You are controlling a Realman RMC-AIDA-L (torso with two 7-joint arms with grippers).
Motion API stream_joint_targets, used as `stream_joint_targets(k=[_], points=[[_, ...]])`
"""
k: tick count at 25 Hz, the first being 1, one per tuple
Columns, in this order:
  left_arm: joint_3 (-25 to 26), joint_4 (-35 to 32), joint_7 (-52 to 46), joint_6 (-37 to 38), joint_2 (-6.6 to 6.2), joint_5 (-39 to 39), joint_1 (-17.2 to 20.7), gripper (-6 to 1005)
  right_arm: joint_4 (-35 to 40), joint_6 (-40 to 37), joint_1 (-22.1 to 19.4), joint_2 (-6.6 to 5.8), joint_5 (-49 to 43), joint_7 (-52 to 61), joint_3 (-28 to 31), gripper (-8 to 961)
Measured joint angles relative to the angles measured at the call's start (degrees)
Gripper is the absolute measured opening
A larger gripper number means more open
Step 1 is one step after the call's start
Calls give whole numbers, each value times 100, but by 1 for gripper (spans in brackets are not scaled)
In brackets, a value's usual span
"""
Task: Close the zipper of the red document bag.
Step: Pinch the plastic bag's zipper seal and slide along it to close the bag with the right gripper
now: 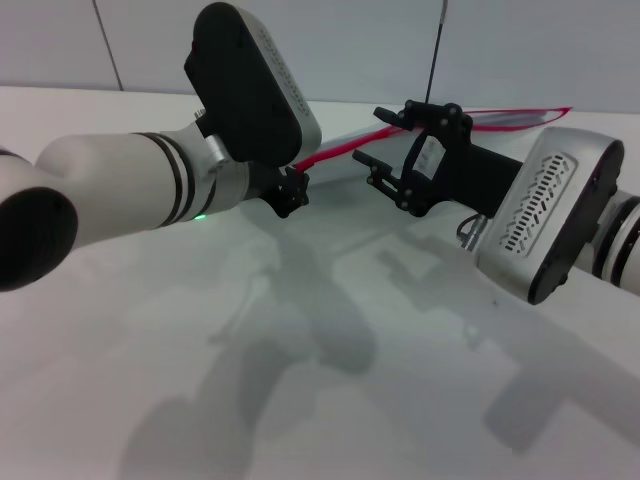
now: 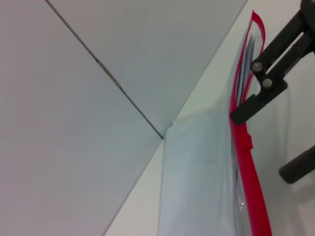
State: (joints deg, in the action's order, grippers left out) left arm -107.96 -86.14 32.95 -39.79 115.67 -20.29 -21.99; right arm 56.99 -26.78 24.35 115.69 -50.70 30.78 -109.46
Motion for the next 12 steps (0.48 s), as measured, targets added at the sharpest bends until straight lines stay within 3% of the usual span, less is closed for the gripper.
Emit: stream_joint_targets(k=[12], points=[[3,0,0,-3,28,-3,-25,56,100,485,20,6,-262,-60,-142,468]])
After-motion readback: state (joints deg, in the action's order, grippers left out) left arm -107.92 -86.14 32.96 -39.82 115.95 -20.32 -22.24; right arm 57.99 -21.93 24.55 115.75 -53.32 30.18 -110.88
